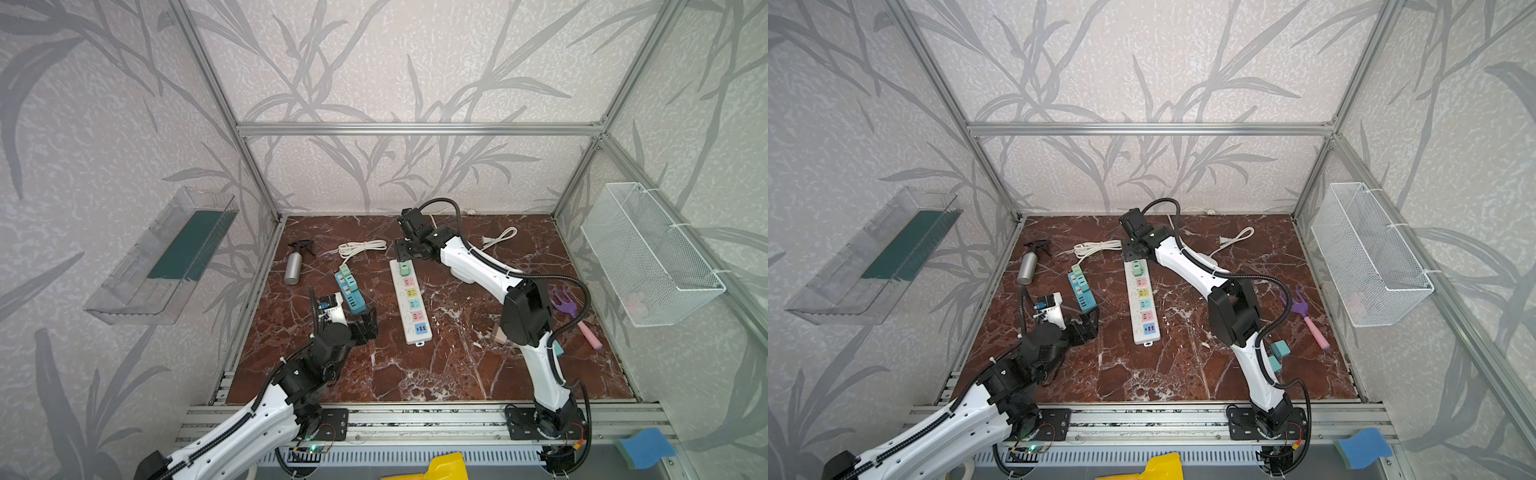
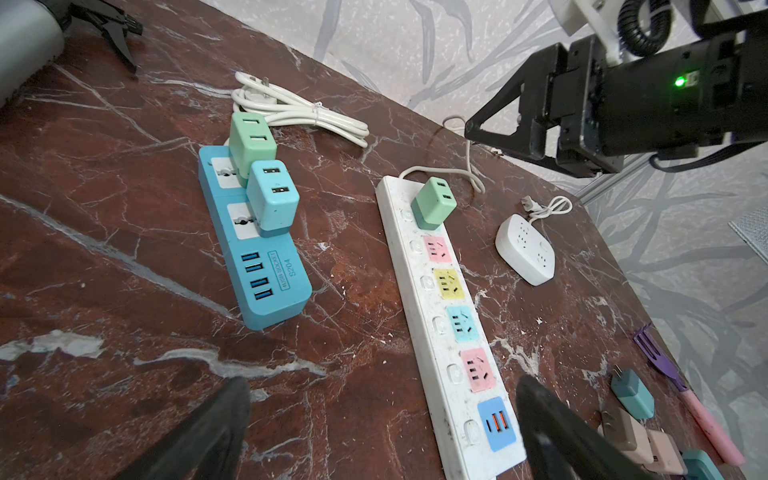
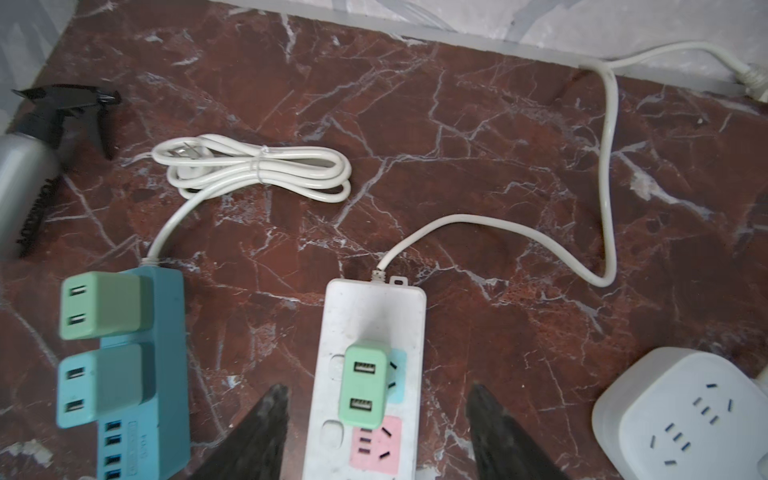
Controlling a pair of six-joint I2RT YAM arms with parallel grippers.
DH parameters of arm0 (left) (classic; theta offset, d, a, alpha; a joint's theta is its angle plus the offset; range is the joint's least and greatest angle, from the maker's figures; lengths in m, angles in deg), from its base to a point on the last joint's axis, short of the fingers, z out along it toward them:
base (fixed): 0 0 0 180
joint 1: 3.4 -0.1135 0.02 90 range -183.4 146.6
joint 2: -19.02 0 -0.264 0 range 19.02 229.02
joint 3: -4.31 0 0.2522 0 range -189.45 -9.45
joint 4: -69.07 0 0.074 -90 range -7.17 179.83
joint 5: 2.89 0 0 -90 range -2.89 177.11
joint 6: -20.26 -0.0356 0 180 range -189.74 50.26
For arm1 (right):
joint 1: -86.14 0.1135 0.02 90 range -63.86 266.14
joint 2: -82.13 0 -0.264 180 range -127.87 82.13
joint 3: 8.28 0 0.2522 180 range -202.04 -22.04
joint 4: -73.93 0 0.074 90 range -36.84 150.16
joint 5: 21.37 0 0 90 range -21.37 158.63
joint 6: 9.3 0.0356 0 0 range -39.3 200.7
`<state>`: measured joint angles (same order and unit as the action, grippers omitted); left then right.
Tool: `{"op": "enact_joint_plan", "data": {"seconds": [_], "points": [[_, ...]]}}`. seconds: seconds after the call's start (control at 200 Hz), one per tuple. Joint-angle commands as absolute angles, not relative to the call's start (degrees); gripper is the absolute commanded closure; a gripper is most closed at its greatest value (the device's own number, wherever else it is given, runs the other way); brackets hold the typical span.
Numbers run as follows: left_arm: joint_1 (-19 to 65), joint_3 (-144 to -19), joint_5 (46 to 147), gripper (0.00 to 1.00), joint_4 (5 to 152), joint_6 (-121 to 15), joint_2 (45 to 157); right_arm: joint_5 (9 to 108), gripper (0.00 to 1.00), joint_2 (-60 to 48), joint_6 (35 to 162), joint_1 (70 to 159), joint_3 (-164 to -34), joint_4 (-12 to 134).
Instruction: Insert the plug
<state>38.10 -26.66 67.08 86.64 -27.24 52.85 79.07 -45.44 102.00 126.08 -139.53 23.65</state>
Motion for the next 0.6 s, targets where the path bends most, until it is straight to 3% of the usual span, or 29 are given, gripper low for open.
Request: {"op": "enact_joint_plan", "data": {"seconds": [0.0, 0.345, 0.6], "points": [[37.82, -28.15, 67.78, 0.01, 85.43, -25.54, 52.79, 78.78, 0.33, -47.33, 101.42, 125.65, -138.02, 22.62], [37.86, -28.79, 68.71, 0.01, 85.63, -26.32, 53.19, 76.75, 0.34, -46.12, 102.8, 124.49, -131.82, 25.28], [37.89, -32.21, 72.35, 0.03, 81.23, -28.95, 58.38, 77.79, 0.32, -34.15, 99.53, 124.46, -133.64, 22.61]]}}
